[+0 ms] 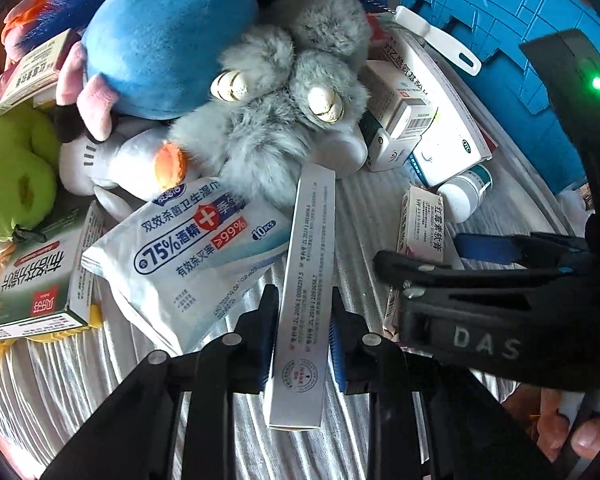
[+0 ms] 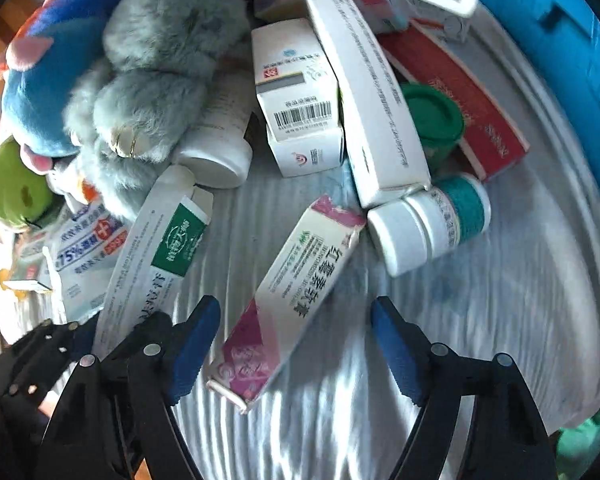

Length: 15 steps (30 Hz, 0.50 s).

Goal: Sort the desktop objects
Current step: 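Grasp a long white box with the left tool while the right tool grasps a pink-white ointment box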

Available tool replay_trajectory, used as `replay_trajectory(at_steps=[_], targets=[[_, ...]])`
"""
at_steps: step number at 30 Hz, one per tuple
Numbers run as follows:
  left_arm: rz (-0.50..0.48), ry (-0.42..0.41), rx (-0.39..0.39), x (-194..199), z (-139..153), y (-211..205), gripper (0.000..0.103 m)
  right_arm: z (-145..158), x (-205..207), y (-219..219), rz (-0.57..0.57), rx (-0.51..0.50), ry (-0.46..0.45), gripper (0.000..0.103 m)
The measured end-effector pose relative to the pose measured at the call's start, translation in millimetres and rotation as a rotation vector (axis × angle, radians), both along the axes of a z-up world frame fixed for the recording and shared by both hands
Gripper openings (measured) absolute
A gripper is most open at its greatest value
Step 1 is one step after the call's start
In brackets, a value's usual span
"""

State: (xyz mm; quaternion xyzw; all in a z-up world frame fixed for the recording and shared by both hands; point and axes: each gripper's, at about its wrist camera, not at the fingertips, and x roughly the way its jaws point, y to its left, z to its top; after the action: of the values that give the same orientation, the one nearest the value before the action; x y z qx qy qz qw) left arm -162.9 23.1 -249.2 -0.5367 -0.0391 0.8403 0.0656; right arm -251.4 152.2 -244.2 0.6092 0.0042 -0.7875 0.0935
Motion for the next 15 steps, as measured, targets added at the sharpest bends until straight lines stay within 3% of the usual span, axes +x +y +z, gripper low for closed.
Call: replay_trajectory(at_steps=[1, 4, 15], targets=[[-0.001, 0.002, -0.001, 1.6, 0.0, 1.6, 0.023, 2.0, 1.3, 1.3, 0.006, -0.011, 0.011, 0.039], [-0.009, 0.008, 0.004, 5.4, 2.7, 6.2, 0.022, 6.3, 6.2, 3.8, 0.031, 0.022, 0.020, 0.029], [-0.069, 0.140, -0.011, 34.0, 51.7, 35.6, 0.021, 66.4, 29.4, 37.5, 0.107, -0.099, 0.064, 0.028]])
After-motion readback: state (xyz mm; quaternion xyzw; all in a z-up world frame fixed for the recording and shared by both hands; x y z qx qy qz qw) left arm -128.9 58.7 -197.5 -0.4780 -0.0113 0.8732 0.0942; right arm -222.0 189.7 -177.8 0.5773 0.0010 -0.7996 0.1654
